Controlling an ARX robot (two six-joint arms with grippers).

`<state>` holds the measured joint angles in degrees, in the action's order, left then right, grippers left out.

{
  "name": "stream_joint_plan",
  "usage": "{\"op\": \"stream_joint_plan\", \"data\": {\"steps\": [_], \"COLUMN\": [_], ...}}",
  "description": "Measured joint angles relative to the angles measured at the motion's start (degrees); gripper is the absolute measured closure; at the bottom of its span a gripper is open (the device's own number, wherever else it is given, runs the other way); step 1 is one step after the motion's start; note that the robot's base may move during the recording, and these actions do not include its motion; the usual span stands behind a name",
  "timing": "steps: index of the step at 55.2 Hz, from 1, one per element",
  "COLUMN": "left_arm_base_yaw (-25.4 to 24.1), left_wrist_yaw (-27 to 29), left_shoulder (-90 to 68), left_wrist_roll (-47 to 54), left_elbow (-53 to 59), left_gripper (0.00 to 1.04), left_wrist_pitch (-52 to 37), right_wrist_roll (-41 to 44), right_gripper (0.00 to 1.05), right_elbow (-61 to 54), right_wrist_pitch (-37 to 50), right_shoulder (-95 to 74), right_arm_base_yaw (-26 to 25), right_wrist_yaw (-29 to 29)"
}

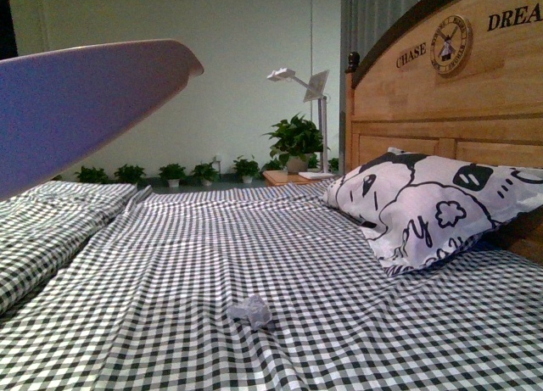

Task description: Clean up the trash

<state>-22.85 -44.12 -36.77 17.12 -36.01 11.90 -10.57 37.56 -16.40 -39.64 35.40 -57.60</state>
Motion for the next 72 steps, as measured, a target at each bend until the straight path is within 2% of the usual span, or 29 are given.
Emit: {"op": "stream_joint_plan", "data": {"steps": [15,20,38,47,53,72], "left_arm_base_yaw": [0.0,-0.6,-3.7,-6.1,-7.0,-5.3], "left_wrist_yaw": [0.2,-5.4,-7.5,-7.1,-6.9,-6.0], "left_shoulder": [0.0,-1.0,-7.9,-15.9,-25.6,-42.7], "left_wrist_roll": [0.0,-2.0,0.4,5.9,14.1,34.1], "left_elbow": [0.0,-0.7,-3.2,-4.8,-5.9,-7.5], "left_gripper": [0.76,0.76,0.76,0.76,0.76,0.76], "left_wrist_pitch": [0.0,4.2,3.7,-2.2,-7.3,-20.0], "right_wrist_roll": [0.0,0.0,0.0,0.0,0.0,0.0], "right_gripper": [0.84,0.84,0.84,0.84,0.84,0.84], "right_elbow": [0.0,0.0,0.0,0.0,0.0,0.0], "right_wrist_pitch": [0.0,0.0,0.0,0.0,0.0,0.0], "right_shoulder": [0.0,0.0,0.0,0.0,0.0,0.0], "right_arm_base_yaw": [0.0,0.0,0.0,0.0,0.0,0.0], "right_wrist_yaw": [0.2,0.2,0.2,0.2,0.2,0.2]}}
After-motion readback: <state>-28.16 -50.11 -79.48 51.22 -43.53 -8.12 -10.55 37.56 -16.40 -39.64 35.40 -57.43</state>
